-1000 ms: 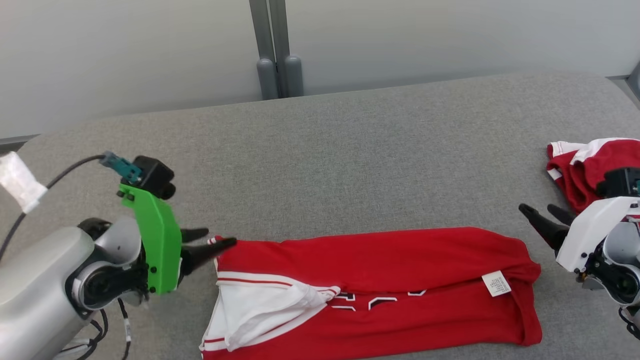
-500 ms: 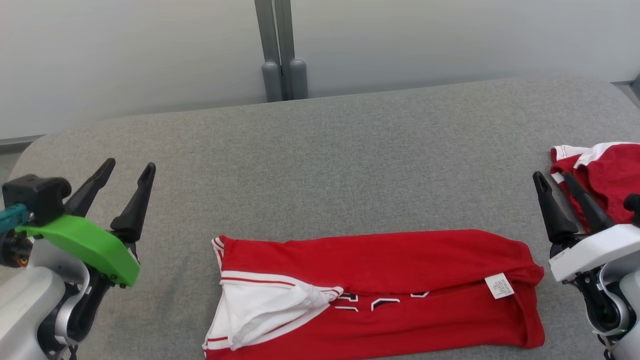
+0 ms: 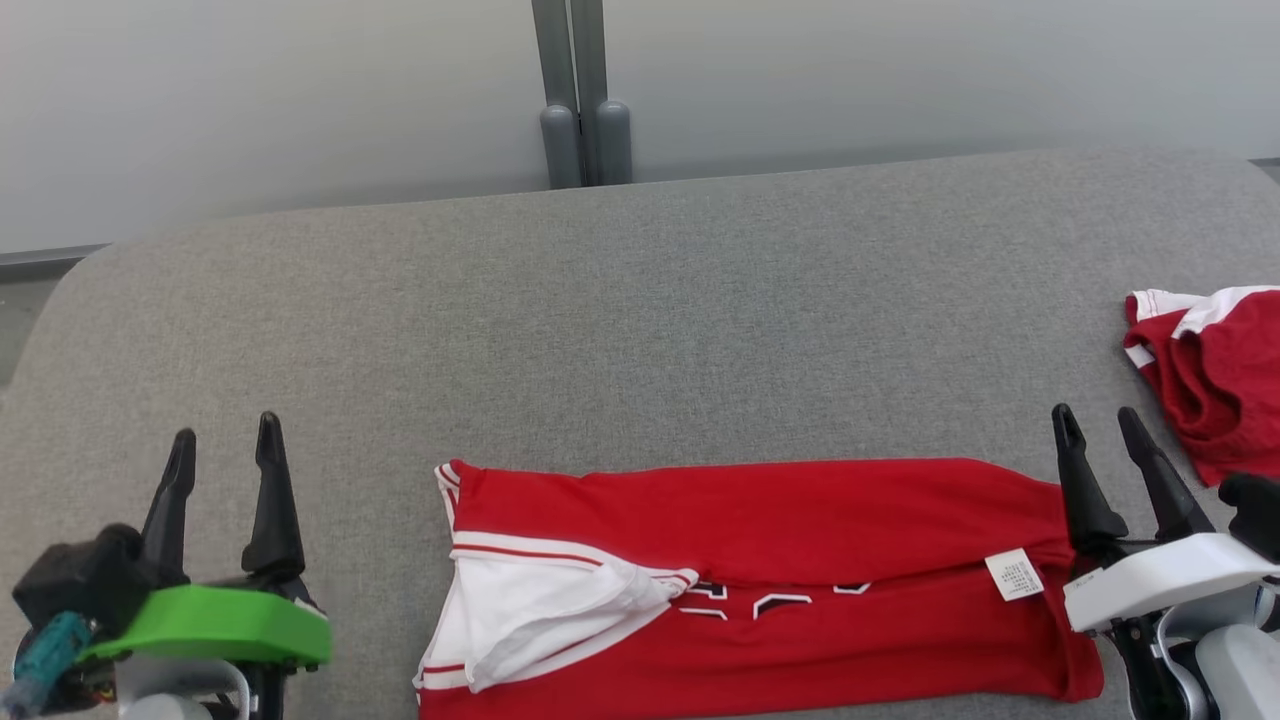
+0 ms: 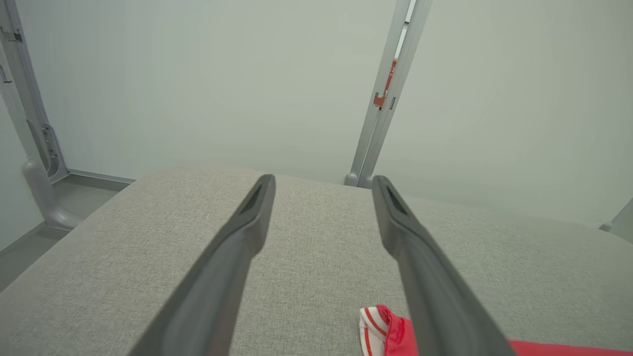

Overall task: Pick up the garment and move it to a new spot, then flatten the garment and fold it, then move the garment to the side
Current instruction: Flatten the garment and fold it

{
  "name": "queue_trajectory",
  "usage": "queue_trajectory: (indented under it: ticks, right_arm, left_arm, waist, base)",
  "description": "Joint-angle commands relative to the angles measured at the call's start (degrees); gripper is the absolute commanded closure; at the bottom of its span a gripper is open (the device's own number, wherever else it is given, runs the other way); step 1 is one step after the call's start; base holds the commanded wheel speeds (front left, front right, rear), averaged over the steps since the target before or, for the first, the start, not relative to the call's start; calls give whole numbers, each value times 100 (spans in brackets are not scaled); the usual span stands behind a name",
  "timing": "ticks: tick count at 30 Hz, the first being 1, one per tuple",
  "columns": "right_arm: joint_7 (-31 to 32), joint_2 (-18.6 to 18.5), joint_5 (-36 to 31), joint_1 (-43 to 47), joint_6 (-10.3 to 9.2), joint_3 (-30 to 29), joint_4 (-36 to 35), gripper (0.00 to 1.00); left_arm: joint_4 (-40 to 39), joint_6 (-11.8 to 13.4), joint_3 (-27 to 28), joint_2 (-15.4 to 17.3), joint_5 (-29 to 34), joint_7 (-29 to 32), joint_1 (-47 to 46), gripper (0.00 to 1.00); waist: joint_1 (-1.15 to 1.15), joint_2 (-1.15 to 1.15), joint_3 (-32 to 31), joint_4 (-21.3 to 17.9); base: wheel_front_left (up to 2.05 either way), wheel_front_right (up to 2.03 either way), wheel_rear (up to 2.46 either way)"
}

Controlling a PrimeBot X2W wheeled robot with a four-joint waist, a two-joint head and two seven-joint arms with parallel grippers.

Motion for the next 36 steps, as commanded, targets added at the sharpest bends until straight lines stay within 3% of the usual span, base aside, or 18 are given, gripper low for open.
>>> queue_trajectory:
  ticks: [1, 9, 15, 26, 36]
  right_arm:
    - [-22, 31, -95, 111, 1, -40, 38, 0]
    - [47, 73, -284, 318, 1, -210, 290, 0]
    - [259, 92, -332, 211, 1, -327, 387, 0]
    - [1388, 379, -251, 263, 1, -747, 1034, 0]
    - [1252, 571, 198, -35, 1, -745, 1617, 0]
  left_arm:
    - [-9, -96, 250, -227, 318, -13, 294, 0]
    - [137, -885, 1012, -1379, 1364, -13, 954, 0]
    - [337, -1362, 1307, -1826, 1788, -14, 882, 0]
    - [731, -1893, 1560, -2226, 2175, -14, 714, 0]
    - [948, -2117, 1742, -2355, 2402, -14, 572, 0]
  waist:
    - [0, 0, -28, -5]
    - [0, 0, -46, 81]
    - [0, 0, -22, 73]
    - [0, 0, 69, 25]
    - [0, 0, 236, -33]
  base:
    - [0, 0, 0]
    - [0, 0, 0]
    - [0, 0, 0]
    - [0, 0, 0]
    - [0, 0, 0]
